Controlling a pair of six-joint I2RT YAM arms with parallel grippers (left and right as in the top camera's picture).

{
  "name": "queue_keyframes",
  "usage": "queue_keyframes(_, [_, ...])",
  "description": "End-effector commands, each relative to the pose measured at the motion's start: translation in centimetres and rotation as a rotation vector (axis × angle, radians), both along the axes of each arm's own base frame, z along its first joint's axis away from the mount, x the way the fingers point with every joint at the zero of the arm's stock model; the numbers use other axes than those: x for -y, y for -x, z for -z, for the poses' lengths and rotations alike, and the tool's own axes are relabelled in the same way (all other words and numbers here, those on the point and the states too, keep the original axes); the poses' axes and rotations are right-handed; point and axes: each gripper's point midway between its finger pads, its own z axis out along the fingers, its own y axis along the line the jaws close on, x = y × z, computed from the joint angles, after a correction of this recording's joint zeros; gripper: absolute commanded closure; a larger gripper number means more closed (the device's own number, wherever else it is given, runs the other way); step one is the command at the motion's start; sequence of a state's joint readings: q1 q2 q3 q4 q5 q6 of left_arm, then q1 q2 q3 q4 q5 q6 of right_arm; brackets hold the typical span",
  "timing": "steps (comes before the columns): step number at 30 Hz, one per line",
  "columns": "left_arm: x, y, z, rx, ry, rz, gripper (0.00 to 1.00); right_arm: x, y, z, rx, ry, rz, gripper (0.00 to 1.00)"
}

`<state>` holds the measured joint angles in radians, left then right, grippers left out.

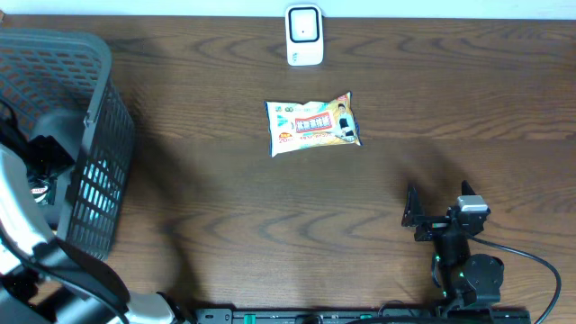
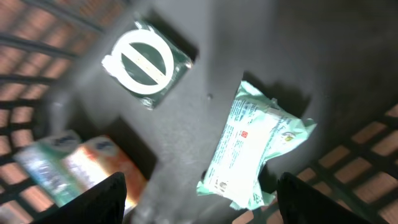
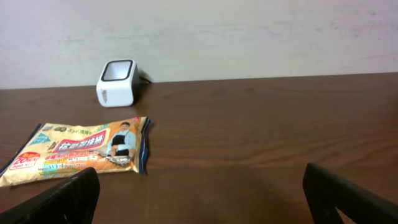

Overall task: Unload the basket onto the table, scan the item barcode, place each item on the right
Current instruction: 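Reach the left gripper into the basket and grasp the green packet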

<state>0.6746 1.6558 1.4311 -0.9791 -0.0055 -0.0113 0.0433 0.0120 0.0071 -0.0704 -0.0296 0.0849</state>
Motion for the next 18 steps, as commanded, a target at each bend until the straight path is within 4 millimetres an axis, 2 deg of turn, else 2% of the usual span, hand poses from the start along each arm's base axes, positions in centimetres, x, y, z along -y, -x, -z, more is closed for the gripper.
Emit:
queue_keyframes(1, [1.1, -0.5, 2.6, -0.013, 0.116, -0.01, 0.24, 0.0, 0.0, 0.1, 0.0, 0.015, 0.0, 0.01])
queue_keyframes(9, [2.9, -1.7, 6.5, -0.035, 0.275, 0.094, 0.24, 0.0, 0.0, 0.1, 0.0, 0.015, 0.0, 0.01])
queue_keyframes(18, [3.8, -0.6, 10.3, -0.13, 0.361, 0.082, 0.24, 0.0, 0.0, 0.1, 0.001, 0.015, 0.0, 0.01])
